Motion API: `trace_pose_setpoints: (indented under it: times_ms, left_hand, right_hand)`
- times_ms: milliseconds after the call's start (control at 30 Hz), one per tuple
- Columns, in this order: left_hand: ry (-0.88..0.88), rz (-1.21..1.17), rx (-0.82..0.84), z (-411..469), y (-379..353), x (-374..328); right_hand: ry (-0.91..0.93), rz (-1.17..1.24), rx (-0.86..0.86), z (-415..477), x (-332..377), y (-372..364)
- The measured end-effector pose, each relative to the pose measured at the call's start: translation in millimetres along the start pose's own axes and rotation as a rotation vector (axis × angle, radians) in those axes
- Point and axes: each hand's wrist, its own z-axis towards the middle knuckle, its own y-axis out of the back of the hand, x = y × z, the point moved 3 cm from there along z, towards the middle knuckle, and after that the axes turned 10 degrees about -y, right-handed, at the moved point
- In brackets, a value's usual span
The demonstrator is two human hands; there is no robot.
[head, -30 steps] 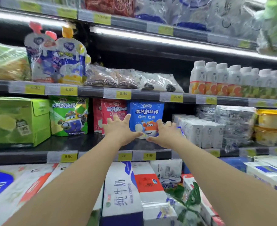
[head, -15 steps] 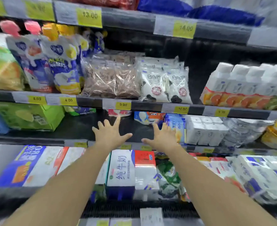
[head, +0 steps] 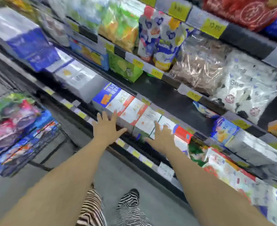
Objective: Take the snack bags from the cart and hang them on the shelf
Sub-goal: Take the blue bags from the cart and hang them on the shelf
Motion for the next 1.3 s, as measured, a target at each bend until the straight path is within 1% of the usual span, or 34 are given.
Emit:
trace_pose_setpoints:
  times_ms: [100,267,333,467,567,667,733,800,933,1000,1067,1133,1200,1300]
  left_hand:
    - [0.174,-0.058,-0.010,-27,2,72]
    - [0.439,-0.128,-0.055,-69,-2,195]
    - [0.528,-0.128,-0.076,-82,-7,242]
    - [0.687,-0.228,-0.077,-96,-25,328]
    - [0.795,-0.314,-0.085,-100,-46,385]
    - [0.872,-0.389,-0.043,-99,-73,434]
    - [0.910,-0.426,0.013,-96,-95,465]
    - [0.952,-0.479,0.019,-93,-110,482]
    - [1.031,-0.604,0.037,-84,-145,517]
    - [1.021,-0.636,0.096,-82,-166,529]
    - [1.005,-0.641,0.167,-83,-190,537]
    - [1.019,-0.650,0.210,-86,-211,541]
    - [1.042,-0.652,0.225,-85,-223,541]
    - [1.137,-0.680,0.171,-78,-228,541]
  right_hand:
    - [0.164,-0.058,0.036,5,73,-1]
    - [0.454,-0.049,-0.006,4,222,1]
    - [0.547,-0.052,-0.027,2,281,-3]
    - [0.743,-0.112,-0.073,0,392,-25]
    - [0.855,-0.146,-0.028,6,467,-49]
    - [0.896,-0.217,0.069,20,524,-83]
    - [0.857,-0.250,0.150,33,557,-111]
    - [0.789,-0.245,0.247,45,572,-133]
    - [0.593,-0.324,0.390,79,595,-191]
    - [0.469,-0.386,0.405,94,599,-218]
    - [0.371,-0.412,0.361,106,601,-240]
    - [0.305,-0.385,0.326,113,602,-255]
    - [0.222,-0.336,0.358,116,602,-267]
    - [-0.002,-0.198,0.387,122,601,-280]
